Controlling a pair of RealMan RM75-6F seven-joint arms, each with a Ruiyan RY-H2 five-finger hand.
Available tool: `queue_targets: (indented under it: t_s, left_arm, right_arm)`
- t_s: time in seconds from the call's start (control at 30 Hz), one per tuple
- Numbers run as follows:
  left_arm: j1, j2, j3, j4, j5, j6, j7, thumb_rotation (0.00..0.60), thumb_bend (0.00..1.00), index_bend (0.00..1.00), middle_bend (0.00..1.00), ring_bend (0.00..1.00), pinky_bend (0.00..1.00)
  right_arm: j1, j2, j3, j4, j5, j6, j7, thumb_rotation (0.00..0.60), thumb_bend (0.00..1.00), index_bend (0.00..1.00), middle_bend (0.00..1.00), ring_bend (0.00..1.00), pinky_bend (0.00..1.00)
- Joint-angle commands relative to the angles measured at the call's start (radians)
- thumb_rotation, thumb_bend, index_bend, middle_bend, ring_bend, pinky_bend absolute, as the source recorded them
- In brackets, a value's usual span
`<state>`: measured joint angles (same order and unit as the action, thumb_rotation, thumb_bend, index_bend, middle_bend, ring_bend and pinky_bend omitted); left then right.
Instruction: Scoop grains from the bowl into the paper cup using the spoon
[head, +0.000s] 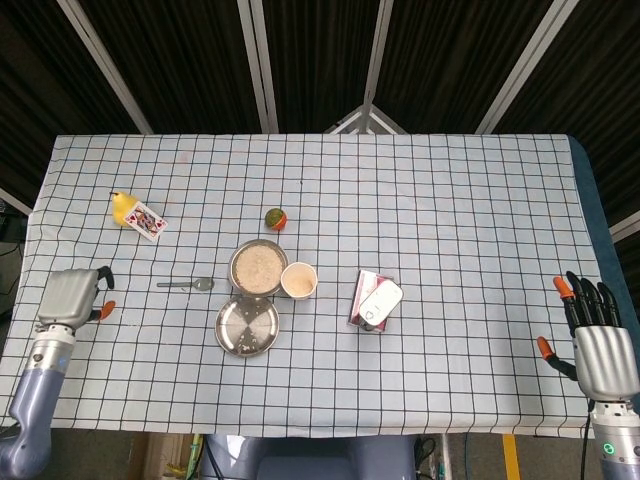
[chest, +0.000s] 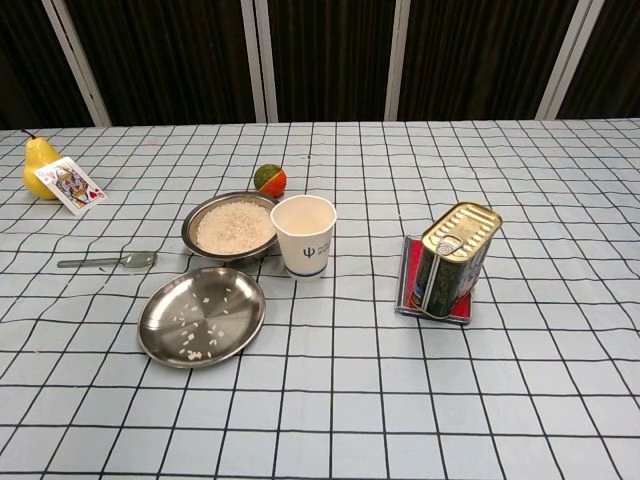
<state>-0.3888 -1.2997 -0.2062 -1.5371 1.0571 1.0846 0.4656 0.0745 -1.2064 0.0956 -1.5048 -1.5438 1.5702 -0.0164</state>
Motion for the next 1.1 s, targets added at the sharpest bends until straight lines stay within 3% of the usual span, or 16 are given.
queue_targets:
  t_s: [0.03, 0.6, 1.1]
  left_arm:
    - [-0.057, -0.056, -0.026, 0.047, -0.061, -0.040, 0.060, 0.600, 0.33, 0.51, 1.00, 1.00, 1.00]
    - [-0.192, -0.243, -0.026, 0.185, -0.230, -0.091, 0.219, 0.600, 0.39, 0.52, 1.00, 1.00, 1.00]
    - [-0.246, -0.300, -0.026, 0.244, -0.320, -0.101, 0.267, 0.600, 0.41, 0.51, 1.00, 1.00, 1.00]
  right_arm:
    - [0.000, -0.001, 0.001, 0.001, 0.000, 0.002, 0.001, 0.600, 0.33, 0.00, 0.00, 0.00, 0.00]
    - [-0.003, -0.006, 0.002, 0.008, -0.005, 0.014, 0.009, 0.600, 0.33, 0.00, 0.00, 0.00, 0.00]
    - [-0.004, -0.008, 0.001, 0.013, -0.009, 0.019, 0.016, 0.600, 0.33, 0.00, 0.00, 0.00, 0.00]
